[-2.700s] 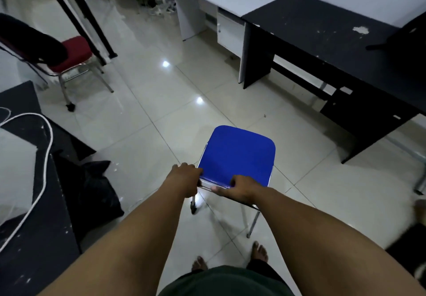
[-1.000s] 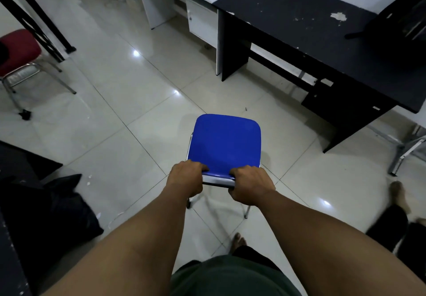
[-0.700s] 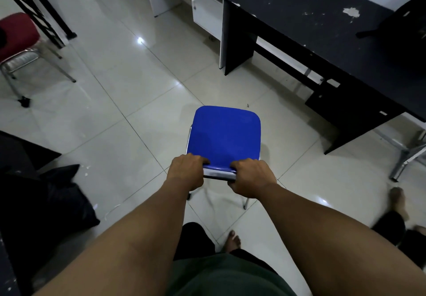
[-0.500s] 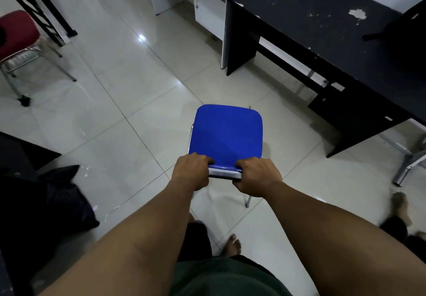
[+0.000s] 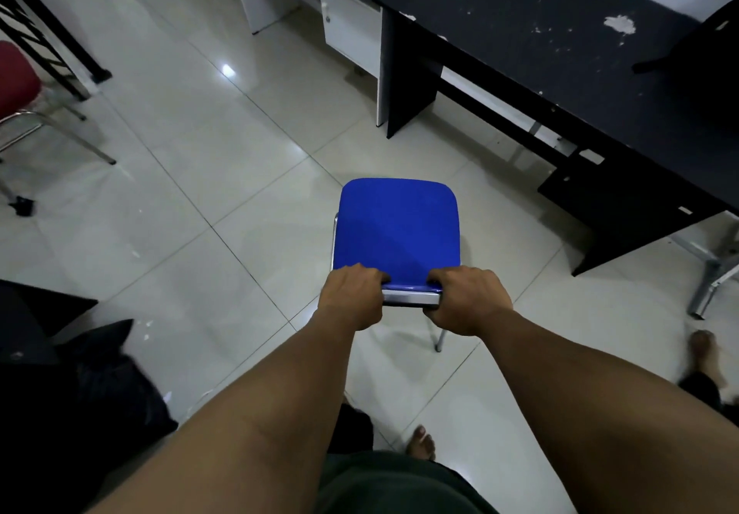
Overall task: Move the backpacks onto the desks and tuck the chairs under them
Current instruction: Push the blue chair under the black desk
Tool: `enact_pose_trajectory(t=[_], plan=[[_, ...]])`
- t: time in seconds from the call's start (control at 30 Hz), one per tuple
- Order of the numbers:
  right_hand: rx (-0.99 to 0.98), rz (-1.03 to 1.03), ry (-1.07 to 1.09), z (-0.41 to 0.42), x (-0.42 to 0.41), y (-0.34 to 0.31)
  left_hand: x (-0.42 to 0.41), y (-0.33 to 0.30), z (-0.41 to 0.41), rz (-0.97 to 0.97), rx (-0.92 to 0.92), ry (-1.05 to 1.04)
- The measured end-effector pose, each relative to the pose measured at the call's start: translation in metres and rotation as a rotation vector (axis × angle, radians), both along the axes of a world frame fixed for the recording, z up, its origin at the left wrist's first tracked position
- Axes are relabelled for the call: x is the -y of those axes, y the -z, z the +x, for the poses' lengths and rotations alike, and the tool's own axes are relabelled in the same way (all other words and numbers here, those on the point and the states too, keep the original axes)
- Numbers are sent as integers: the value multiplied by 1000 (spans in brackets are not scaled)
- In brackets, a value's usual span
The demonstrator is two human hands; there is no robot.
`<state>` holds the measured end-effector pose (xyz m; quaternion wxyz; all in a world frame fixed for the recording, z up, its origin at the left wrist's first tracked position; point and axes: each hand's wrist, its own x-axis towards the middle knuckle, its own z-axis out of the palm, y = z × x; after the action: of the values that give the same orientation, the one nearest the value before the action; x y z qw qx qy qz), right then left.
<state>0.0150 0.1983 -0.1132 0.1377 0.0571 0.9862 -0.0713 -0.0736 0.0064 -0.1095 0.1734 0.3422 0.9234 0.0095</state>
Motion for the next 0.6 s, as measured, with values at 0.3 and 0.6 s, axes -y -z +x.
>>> enact_pose_trajectory(t=[0.3,0.6], plan=[[-3,10,136,-49,-2,0,-12,-2,-64,-5,20,98],[-53,34,188,-94,-15,4,-30,0,-118,-21,33,143]])
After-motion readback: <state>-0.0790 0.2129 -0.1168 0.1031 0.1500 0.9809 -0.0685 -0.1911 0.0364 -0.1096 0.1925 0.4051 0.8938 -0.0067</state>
